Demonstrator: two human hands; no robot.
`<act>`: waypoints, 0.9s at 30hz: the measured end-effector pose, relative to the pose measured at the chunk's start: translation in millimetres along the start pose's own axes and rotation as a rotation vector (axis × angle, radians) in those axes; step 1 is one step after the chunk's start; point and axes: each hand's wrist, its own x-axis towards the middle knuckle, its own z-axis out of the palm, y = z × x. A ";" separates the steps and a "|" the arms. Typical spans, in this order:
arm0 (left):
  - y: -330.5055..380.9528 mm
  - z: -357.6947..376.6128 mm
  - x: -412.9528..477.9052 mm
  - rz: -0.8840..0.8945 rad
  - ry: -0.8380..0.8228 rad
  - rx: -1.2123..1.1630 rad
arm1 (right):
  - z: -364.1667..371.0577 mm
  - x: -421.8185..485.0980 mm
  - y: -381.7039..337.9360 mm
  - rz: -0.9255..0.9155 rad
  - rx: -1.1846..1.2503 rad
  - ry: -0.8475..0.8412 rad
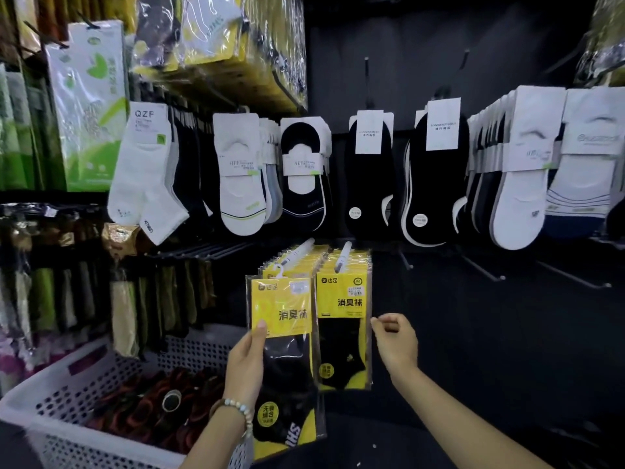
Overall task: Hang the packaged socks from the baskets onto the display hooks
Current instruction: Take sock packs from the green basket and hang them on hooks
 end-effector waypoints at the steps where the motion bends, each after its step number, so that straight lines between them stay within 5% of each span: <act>1: -1.2 3.3 -1.3 -0.003 -0.025 0.003 | -0.9 -5.9 -3.0 -0.032 0.035 -0.062; 5: -9.9 24.9 -12.6 -0.004 -0.144 0.028 | 2.3 -36.9 -19.0 -0.150 0.111 -0.484; 7: -14.1 36.5 -15.1 -0.021 -0.183 0.009 | 3.7 -45.1 -21.5 -0.170 0.104 -0.551; 19: 1.5 64.4 -22.3 0.055 -0.328 0.052 | -10.1 -42.3 -25.5 -0.200 0.187 -0.174; 27: 0.5 69.1 4.6 0.069 -0.283 0.090 | 12.0 -15.1 -32.0 -0.181 0.062 -0.177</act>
